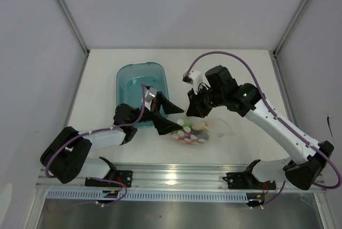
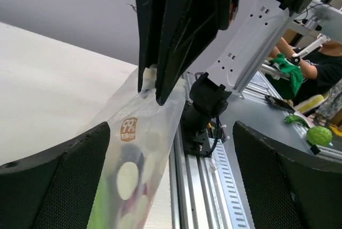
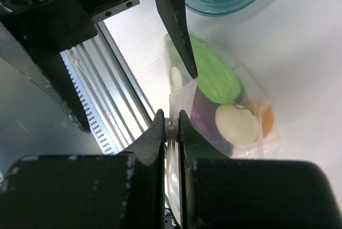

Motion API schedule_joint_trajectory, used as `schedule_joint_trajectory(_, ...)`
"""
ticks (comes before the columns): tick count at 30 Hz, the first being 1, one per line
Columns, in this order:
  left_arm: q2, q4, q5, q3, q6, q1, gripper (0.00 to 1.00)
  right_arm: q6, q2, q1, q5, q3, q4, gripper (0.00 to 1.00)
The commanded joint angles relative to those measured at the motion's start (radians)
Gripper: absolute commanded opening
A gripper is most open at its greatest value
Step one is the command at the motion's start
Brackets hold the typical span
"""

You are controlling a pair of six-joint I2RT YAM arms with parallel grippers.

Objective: Place the food in the zip-top bag and seal the zipper
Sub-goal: Zip the zipper food storage bag at the center of the board.

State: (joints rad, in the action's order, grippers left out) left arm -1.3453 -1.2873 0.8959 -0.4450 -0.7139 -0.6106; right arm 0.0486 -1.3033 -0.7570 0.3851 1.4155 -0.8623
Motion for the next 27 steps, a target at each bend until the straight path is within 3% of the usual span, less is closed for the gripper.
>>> schedule_joint_trajectory(1,0.078,-0.106,-0.002,0.015,0.104,0.006,0.99,-0.012,0.004,0.005,0.041,0.048,0.020,0.00)
schedule_joint_trajectory(7,0.234,0.195,-0.170,0.032,0.267,-0.001,1.00,-0.044,-0.034,0.005,0.038,0.088,0.022,0.00)
schedule_joint_trajectory(9,0.323,0.401,-0.276,0.011,0.336,-0.024,1.00,-0.080,-0.045,0.005,0.011,0.120,0.014,0.00)
schedule_joint_trajectory(13,0.464,0.677,-0.657,-0.049,0.451,-0.109,0.99,-0.168,-0.067,0.005,-0.087,0.149,0.032,0.00)
schedule_joint_trajectory(15,0.488,0.764,-0.748,-0.093,0.468,-0.135,1.00,-0.203,-0.079,0.005,-0.098,0.158,0.063,0.00)
schedule_joint_trajectory(16,0.494,0.831,-0.764,-0.101,0.465,-0.135,1.00,-0.251,-0.082,0.004,-0.115,0.163,0.074,0.00)
schedule_joint_trajectory(20,0.514,0.855,-0.782,-0.093,0.438,-0.147,0.99,-0.364,-0.096,0.002,-0.279,0.183,0.130,0.00)
schedule_joint_trajectory(27,0.436,0.988,-0.848,-0.207,0.459,-0.313,1.00,-0.490,-0.122,0.004,-0.656,0.232,0.049,0.00)
